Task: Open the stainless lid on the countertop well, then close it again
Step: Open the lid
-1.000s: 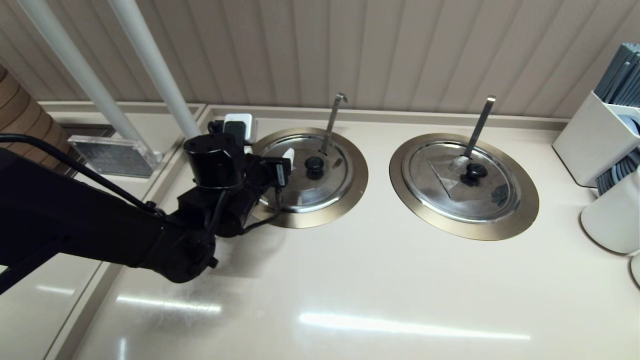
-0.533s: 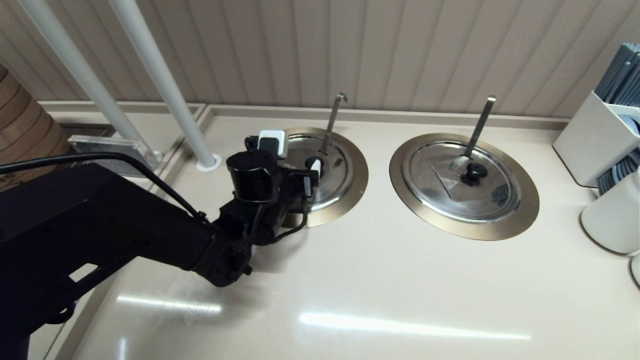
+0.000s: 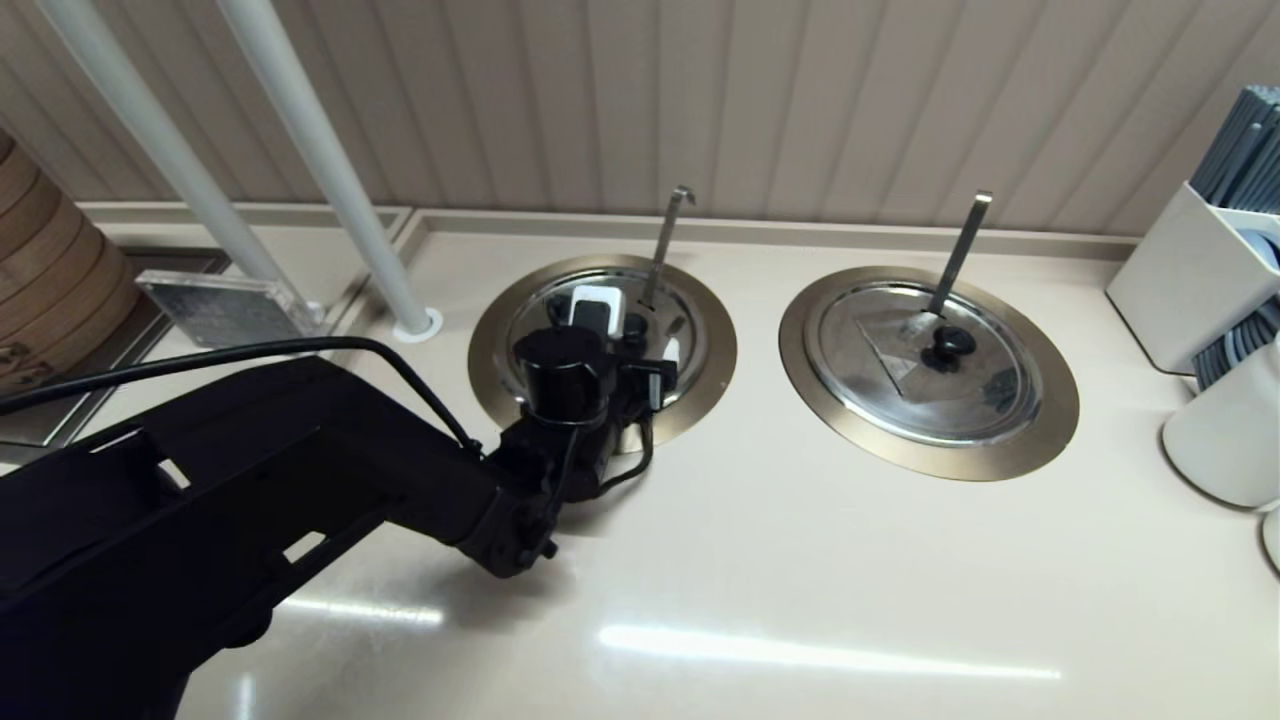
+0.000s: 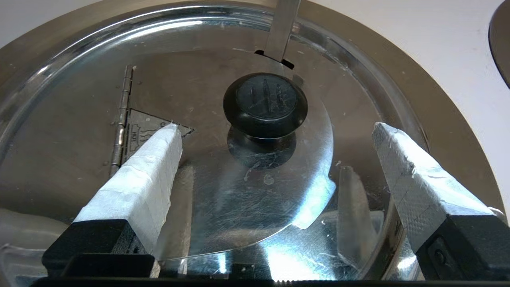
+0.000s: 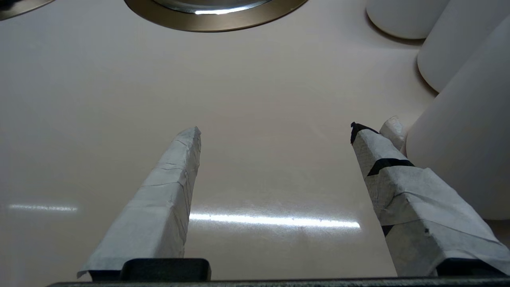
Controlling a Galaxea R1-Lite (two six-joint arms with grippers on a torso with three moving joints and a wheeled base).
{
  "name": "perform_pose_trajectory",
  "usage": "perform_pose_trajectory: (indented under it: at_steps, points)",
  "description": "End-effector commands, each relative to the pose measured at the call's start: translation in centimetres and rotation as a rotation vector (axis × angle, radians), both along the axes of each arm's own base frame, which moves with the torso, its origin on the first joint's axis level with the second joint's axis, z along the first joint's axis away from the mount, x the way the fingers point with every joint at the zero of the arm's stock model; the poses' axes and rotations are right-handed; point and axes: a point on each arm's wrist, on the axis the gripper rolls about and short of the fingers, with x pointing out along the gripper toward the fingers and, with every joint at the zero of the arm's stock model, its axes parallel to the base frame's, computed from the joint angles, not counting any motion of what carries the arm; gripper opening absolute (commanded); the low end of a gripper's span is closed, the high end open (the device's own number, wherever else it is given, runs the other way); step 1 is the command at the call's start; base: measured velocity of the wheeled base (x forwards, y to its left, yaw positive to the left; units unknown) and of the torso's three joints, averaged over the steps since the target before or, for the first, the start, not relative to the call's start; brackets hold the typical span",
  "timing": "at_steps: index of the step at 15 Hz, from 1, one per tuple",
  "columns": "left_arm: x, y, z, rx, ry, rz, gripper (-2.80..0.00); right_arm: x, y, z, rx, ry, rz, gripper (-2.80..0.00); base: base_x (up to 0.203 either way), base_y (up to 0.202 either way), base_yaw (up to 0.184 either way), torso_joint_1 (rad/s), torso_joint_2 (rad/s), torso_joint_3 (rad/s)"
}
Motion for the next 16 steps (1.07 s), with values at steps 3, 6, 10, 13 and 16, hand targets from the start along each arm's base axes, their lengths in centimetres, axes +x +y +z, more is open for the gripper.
perform_pose_trajectory:
  at_steps: [3, 6, 10, 13, 16]
  points:
    - [0.9, 0.0, -1.4, 0.027, -0.05, 0.028, 0.0, 0.1, 0.0, -0.2, 0.0, 0.007, 0.0, 0.0, 0.0, 0.0, 0.0, 0.0, 0.0, 0.0]
    - [1.7, 0.2, -1.6, 0.027, -0.073, 0.059, 0.0, 0.1, 0.0, -0.2, 0.0, 0.007, 0.0, 0.0, 0.0, 0.0, 0.0, 0.0, 0.0, 0.0]
    - [2.9, 1.2, -1.3, 0.017, -0.091, 0.089, 0.0, 0.1, 0.0, -0.2, 0.0, 0.007, 0.0, 0.0, 0.0, 0.0, 0.0, 0.0, 0.0, 0.0]
    - [3.2, 1.8, -1.4, 0.018, -0.088, 0.103, 0.0, 0.1, 0.0, -0.2, 0.0, 0.007, 0.0, 0.0, 0.0, 0.0, 0.0, 0.0, 0.0, 0.0]
    - [3.2, 1.9, -1.6, 0.021, -0.084, 0.106, 0.0, 0.1, 0.0, -0.2, 0.0, 0.007, 0.0, 0.0, 0.0, 0.0, 0.0, 0.0, 0.0, 0.0]
